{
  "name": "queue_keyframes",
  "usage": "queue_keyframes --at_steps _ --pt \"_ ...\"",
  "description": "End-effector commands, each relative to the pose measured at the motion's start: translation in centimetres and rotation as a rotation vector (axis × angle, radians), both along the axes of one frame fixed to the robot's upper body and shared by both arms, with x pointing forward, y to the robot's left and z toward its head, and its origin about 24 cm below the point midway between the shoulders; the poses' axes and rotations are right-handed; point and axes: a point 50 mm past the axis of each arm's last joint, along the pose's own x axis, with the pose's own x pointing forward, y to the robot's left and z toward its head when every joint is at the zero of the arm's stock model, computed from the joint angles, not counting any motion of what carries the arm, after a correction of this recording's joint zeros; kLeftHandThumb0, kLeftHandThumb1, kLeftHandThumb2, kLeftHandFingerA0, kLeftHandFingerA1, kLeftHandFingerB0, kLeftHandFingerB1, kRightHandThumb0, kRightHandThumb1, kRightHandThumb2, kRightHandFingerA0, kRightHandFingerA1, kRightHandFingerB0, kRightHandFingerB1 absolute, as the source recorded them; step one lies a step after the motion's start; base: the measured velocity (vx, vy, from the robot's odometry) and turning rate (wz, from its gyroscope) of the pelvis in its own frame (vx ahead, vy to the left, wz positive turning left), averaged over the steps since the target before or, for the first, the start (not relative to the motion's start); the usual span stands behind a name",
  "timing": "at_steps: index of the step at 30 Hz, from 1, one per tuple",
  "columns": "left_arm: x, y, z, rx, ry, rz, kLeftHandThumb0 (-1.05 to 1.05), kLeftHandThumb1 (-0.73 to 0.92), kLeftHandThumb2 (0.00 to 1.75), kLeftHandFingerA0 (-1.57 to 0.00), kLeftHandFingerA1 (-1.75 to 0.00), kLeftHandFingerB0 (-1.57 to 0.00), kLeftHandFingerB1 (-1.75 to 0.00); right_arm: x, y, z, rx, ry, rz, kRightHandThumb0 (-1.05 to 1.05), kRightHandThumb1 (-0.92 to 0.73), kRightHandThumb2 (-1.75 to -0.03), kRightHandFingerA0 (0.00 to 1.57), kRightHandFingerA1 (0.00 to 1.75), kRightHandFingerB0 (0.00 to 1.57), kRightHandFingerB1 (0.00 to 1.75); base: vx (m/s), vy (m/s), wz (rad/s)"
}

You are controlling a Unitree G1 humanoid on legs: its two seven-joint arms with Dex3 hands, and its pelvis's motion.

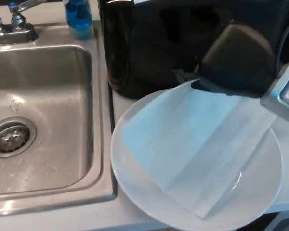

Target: Walk towards the tissue paper container and pull out a piece of tissue paper and use it to wipe the plate

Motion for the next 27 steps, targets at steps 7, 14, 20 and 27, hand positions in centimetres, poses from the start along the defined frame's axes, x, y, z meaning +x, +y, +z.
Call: queue_keyframes --at_steps 7,14,20,27 --pt "0.6 0.7 0.5 0.042 -0.046 -0.04 0.0 0.49 1.01 -1.0 -1.01 -0.92 -0.71 -0.4 -2.9 7.1 0.094 -0.169 0.022 -0.34 -0.49 -0.89 1.04 1.73 0.92 1.07 0.0 0.0 0.0" --pt "1.3 0.5 0.4 0.04 -0.055 -0.033 -0.05 0.5 1.02 -1.03 -0.98 -0.95 -0.72 -1.1 -4.9 7.6 0.15 -0.151 -0.008 -0.3 -0.51 -1.0 1.06 1.68 0.92 1.05 0.0 0.0 0.0" --pt "1.5 0.7 0.4 0.035 -0.068 -0.019 -0.06 0.51 1.01 -1.04 -1.01 -0.93 -0.74 -2.0 -6.4 7.8 0.178 -0.188 -0.016 -0.28 -0.45 -0.96 1.01 1.75 0.88 1.27 0.0 0.0 0.0" --pt "0.8 0.7 0.5 0.035 -0.053 -0.017 0.0 0.49 1.09 -0.99 -0.99 -0.85 -0.85 -1.9 -11.3 6.2 0.023 -0.155 -0.205 -0.38 -0.48 -0.7 1.13 1.59 1.02 0.74 0.0 0.0 0.0"
